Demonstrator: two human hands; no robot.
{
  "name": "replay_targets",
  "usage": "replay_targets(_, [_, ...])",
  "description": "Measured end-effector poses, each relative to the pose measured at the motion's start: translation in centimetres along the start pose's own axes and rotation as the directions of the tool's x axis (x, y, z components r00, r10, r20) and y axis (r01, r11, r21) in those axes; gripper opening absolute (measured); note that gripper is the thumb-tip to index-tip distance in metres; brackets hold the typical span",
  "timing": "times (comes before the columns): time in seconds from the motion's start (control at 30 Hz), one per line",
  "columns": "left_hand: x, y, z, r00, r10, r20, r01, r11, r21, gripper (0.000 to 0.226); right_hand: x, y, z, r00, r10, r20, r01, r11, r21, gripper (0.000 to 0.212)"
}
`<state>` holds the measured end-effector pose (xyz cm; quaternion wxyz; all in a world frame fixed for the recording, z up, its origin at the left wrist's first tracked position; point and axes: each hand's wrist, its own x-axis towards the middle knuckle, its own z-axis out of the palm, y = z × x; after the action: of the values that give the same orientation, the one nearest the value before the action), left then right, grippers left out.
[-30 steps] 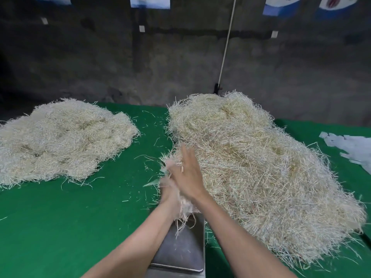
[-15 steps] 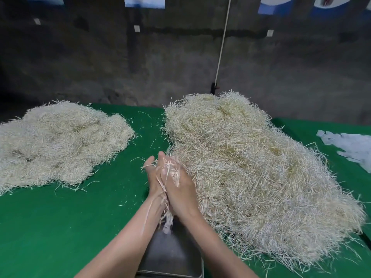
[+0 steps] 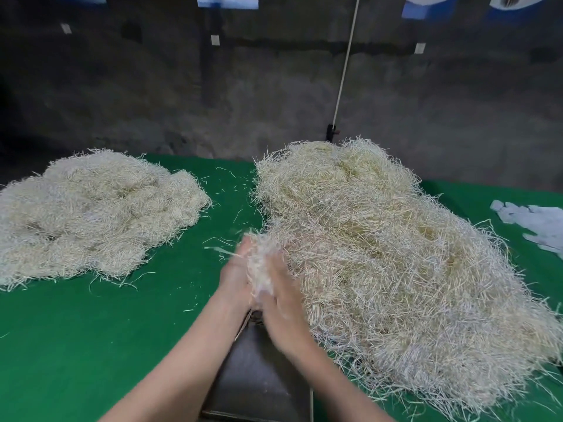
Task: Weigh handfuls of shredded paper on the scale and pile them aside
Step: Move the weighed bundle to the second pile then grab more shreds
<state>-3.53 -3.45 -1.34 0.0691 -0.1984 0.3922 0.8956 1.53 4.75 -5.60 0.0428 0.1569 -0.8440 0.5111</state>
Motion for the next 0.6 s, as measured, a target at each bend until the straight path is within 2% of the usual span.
replay_targets(0.07, [0.0, -0.9, -0.2, 0.959, 0.201, -0.198, -0.146, 0.954, 0.261, 0.030, 0.6, -0.7, 0.3, 0.998, 0.046, 0.052, -0.046, 0.999, 0.005, 0.054])
replay_targets(0.1, [-0.5, -2.2, -0.1, 0.941, 0.274, -0.198, -0.199, 0.922, 0.332, 0.022, 1.5, -0.7, -0.3, 0.992, 0.123, 0.002, -0.123, 0.991, 0.058, 0.054])
replay_targets(0.13, [-1.2, -3.5, 0.4, 0.940, 0.287, -0.185, -0.206, 0.909, 0.363, 0.017, 2.6, -0.5, -1.5, 0.974, 0.213, -0.074, -0.203, 0.972, 0.120, 0.056])
replay_targets(0.17, [-1.7, -4.4, 0.8, 0.950, 0.256, -0.179, -0.175, 0.911, 0.372, 0.017, 3.3, -0.4, -2.6, 0.957, 0.272, -0.104, -0.252, 0.952, 0.174, 0.057])
replay_targets(0.23, [-1.8, -4.3, 0.7, 0.963, 0.215, -0.165, -0.146, 0.924, 0.355, 0.021, 2.8, -0.8, -2.5, 0.972, 0.228, -0.063, -0.208, 0.951, 0.230, 0.048])
replay_targets(0.3, [-1.2, -2.8, 0.6, 0.935, 0.295, -0.197, -0.198, 0.895, 0.400, 0.025, 1.7, -1.3, -0.5, 0.985, 0.173, -0.011, -0.167, 0.964, 0.208, 0.041])
replay_targets(0.37, [-1.2, -2.6, 1.0, 0.899, 0.365, -0.242, -0.227, 0.861, 0.456, 0.032, 1.9, -1.4, -0.3, 0.975, 0.220, 0.013, -0.218, 0.954, 0.206, 0.037])
replay_targets(0.43, [-2.2, -3.9, 1.6, 0.924, 0.350, -0.156, -0.243, 0.850, 0.467, 0.035, 3.6, -0.8, -2.4, 0.950, 0.311, 0.028, -0.306, 0.908, 0.287, 0.045])
replay_targets(0.5, [-2.5, -4.6, 1.6, 0.949, 0.304, -0.088, -0.232, 0.857, 0.460, 0.037, 4.0, -0.9, -3.8, 0.930, 0.364, 0.056, -0.350, 0.825, 0.443, 0.037])
replay_targets(0.57, [-2.0, -3.7, 1.5, 0.926, 0.366, -0.094, -0.280, 0.831, 0.480, 0.036, 3.1, -1.4, -2.5, 0.940, 0.338, 0.039, -0.321, 0.846, 0.425, 0.020])
replay_targets(0.6, [-1.6, -3.2, 1.6, 0.903, 0.413, -0.116, -0.322, 0.832, 0.453, 0.035, 2.9, -1.6, -1.8, 0.944, 0.329, 0.021, -0.310, 0.864, 0.396, 0.023])
